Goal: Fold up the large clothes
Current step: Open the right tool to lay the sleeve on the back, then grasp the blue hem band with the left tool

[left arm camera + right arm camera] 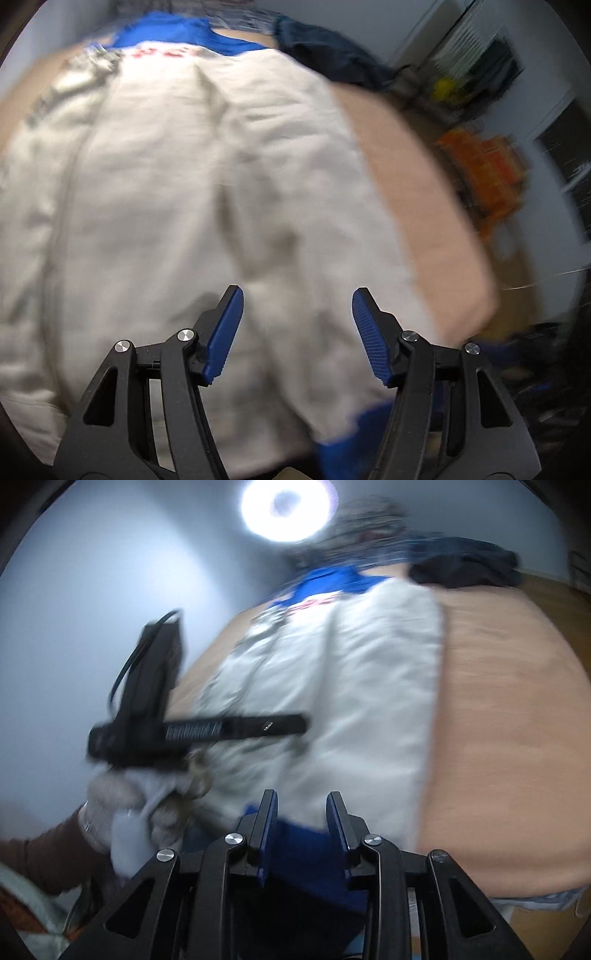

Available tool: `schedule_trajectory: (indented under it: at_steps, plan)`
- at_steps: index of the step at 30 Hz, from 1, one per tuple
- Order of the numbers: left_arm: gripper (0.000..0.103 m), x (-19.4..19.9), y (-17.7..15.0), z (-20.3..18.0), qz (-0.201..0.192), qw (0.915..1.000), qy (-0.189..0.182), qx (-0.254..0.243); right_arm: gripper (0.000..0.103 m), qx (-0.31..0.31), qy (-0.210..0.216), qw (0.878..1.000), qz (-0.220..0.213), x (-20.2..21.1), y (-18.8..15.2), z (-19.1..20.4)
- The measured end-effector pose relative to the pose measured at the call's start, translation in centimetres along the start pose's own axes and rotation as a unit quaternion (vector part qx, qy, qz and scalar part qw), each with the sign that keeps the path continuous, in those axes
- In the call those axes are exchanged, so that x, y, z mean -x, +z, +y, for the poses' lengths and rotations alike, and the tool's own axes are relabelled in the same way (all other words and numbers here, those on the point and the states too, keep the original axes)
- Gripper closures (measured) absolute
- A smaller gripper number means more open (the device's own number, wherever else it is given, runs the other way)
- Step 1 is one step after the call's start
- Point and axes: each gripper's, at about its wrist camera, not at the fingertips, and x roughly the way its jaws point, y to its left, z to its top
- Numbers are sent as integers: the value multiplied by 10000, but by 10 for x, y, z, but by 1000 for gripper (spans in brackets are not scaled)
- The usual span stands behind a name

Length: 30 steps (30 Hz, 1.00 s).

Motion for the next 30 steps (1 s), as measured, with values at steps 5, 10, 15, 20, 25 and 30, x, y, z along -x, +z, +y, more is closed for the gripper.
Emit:
schedule_trajectory:
  at_steps: [5,10,15,20,25,30]
  plan:
    - [44,0,-13,39,-20,9985,163,520,72,-340,-324,9989,40,-10,3,-31]
    - [56,11,-26,63,-91,9960,-324,827,70,-823,-36,9965,136,-24,5,-58]
    - [57,13,-31,60,-69,9953,-466,851,68,-964,207,9948,269,-34,8,-67]
    - [57,11,-33,46,-44,9981,-346,500,76,-1145,245,9924,386,-44,8,-79]
    - [57,23,-44,37,-211,9994,-116,252,55,-1438,205,9889,318,-41,8,-90]
    - [57,52,-53,18,-615,9979,-208,-54,45,-1788,410,9823,378,-47,6,-104]
